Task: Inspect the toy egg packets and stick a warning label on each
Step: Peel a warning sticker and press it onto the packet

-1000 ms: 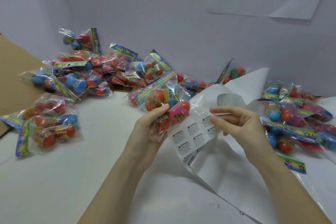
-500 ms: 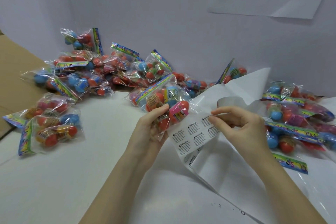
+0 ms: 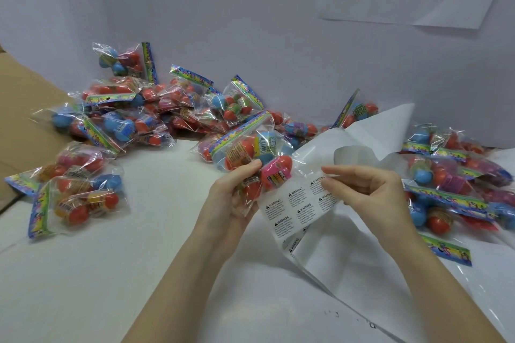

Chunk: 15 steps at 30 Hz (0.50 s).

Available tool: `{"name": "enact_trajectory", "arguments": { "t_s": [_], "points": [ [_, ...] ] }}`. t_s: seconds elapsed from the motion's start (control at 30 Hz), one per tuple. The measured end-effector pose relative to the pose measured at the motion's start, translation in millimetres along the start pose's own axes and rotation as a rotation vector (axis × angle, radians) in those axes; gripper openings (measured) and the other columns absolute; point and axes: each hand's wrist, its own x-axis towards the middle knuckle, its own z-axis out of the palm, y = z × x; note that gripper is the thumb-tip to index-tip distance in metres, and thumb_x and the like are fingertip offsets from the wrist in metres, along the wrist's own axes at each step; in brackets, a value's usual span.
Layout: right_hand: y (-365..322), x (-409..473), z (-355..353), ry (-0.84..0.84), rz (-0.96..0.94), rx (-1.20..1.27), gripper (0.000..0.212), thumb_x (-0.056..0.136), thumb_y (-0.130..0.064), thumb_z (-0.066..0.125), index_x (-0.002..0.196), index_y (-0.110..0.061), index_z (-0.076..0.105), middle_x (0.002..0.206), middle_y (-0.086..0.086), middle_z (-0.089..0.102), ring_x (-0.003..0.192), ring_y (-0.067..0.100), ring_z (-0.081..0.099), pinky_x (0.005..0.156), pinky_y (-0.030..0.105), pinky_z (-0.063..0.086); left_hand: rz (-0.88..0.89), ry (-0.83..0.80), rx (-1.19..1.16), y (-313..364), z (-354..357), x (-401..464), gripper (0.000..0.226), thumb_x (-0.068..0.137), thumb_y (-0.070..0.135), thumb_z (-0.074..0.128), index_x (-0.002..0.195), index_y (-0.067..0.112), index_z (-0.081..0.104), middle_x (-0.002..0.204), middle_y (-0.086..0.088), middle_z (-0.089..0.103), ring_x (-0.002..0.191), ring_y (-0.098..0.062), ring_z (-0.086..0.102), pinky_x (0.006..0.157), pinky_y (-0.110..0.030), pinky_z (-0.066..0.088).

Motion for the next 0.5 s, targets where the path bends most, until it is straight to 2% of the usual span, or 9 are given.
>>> {"name": "enact_trajectory", "arguments": {
  "t_s": [0.17,0.33,0.5],
  "points": [
    [-4.0,1.0,-3.7,-0.073,0.080,0.142,0.024,0.070,0.009,0.067,0.077,-0.014,0.068,0.059,-0.004,0.070,0.058,0.002,0.065,0.058,0.010,0.049,-0.003,0.012,0.008,1.1,-1.1,0.5,0.014,0.060,0.024,0.065,0.068,0.024,0.077,0.076,0.006,0.073,0.064,-0.002,0.067,0.061,-0.014,0.054],
    [-5.5,1.7,-8.5,-0.137,0.117,0.161,0.022,0.072,0.009,0.064,0.077,-0.012,0.068,0.058,-0.003,0.069,0.057,0.000,0.064,0.056,0.008,0.047,0.014,0.004,0.011,1.9,-2.7,0.0,0.013,0.061,0.024,0.064,0.064,0.025,0.077,0.075,0.009,0.073,0.063,0.000,0.066,0.058,-0.014,0.053],
    [-4.6,1.5,-10.2,-0.148,0.102,0.091,0.023,0.074,0.010,0.065,0.073,-0.013,0.068,0.057,-0.004,0.069,0.057,-0.001,0.063,0.057,0.008,0.046,-0.006,0.023,0.016,0.7,-4.1,1.9,0.014,0.057,0.025,0.067,0.067,0.025,0.077,0.076,0.008,0.073,0.065,-0.001,0.066,0.080,-0.023,0.049]
  ]
}}
